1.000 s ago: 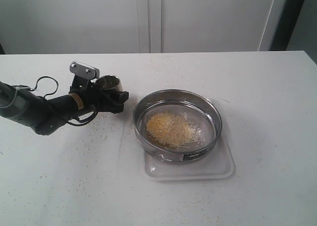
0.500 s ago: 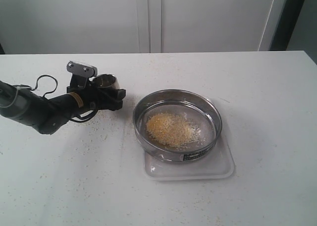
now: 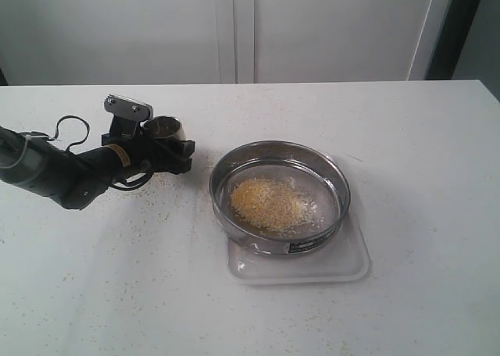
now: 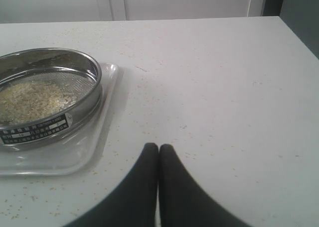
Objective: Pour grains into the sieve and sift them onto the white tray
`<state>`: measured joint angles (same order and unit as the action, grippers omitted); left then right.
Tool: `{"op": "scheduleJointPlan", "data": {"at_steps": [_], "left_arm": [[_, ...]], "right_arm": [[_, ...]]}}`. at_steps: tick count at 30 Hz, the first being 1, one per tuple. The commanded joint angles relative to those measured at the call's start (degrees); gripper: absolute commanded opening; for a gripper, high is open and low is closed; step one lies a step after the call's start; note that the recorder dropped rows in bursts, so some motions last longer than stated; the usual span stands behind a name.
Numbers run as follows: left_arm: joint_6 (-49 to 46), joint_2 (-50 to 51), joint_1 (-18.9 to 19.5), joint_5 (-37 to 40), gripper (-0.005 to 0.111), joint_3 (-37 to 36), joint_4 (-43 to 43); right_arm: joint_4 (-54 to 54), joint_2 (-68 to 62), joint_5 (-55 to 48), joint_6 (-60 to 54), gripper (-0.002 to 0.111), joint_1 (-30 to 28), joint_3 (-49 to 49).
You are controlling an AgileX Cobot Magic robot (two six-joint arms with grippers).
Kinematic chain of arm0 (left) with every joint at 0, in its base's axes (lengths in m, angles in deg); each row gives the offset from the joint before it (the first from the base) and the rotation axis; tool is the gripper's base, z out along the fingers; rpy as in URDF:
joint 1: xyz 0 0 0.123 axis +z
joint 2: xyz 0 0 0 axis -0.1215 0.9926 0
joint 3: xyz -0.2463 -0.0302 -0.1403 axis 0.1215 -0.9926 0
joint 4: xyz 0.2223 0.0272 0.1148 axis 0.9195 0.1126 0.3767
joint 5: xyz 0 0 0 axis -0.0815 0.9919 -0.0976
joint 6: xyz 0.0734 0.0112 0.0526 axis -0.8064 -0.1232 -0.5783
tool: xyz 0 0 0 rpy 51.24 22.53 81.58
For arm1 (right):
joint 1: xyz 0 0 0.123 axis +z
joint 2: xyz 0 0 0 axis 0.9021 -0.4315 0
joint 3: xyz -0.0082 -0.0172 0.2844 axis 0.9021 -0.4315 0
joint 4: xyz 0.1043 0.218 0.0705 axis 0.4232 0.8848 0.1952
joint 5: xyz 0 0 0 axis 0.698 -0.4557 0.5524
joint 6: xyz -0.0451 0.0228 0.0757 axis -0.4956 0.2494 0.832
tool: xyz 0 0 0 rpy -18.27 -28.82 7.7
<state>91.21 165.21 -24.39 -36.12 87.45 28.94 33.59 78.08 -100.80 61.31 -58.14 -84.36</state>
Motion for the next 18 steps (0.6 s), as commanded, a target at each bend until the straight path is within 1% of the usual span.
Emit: {"op": "scheduleJointPlan", "data": {"at_steps": [1, 2, 3, 4, 5, 6, 7, 9, 11, 18], "left_arm": [[-1.8, 0.8, 0.0, 5.7, 0.012, -0.5, 0.5], [-1.8, 0.8, 0.0, 5.7, 0.019, -0.5, 0.5], [-1.8, 0.8, 0.0, 5.6, 0.034, -0.5, 0.5], [-1.8, 0.8, 0.0, 5.3, 0.042, -0.5, 0.5], [-1.8, 0.8, 0.0, 4.8, 0.059, -0.5, 0.5], [-1.8, 0.8, 0.0, 4.3, 0.067, -0.5, 0.5], [-1.8, 0.8, 0.0, 3.9, 0.079, -0.5, 0.5], [-1.8, 0.8, 0.0, 3.9, 0.09, -0.5, 0.5], [-1.8, 0.8, 0.0, 4.1, 0.093, -0.5, 0.5], [-1.6, 0.5, 0.0, 4.1, 0.093, -0.5, 0.4]], "right_arm": [[0.1, 0.3, 0.7, 0.0, 0.0, -0.6, -0.3], [0.1, 0.3, 0.7, 0.0, 0.0, -0.6, -0.3], [0.1, 0.3, 0.7, 0.0, 0.0, -0.6, -0.3], [0.1, 0.3, 0.7, 0.0, 0.0, -0.6, -0.3], [0.1, 0.3, 0.7, 0.0, 0.0, -0.6, -0.3], [0.1, 0.3, 0.7, 0.0, 0.0, -0.6, -0.3], [0.1, 0.3, 0.7, 0.0, 0.0, -0.6, -0.3], [0.1, 0.3, 0.7, 0.0, 0.0, -0.6, -0.3], [0.1, 0.3, 0.7, 0.0, 0.0, -0.6, -0.3], [0.1, 0.3, 0.7, 0.0, 0.0, -0.6, -0.3]]}}
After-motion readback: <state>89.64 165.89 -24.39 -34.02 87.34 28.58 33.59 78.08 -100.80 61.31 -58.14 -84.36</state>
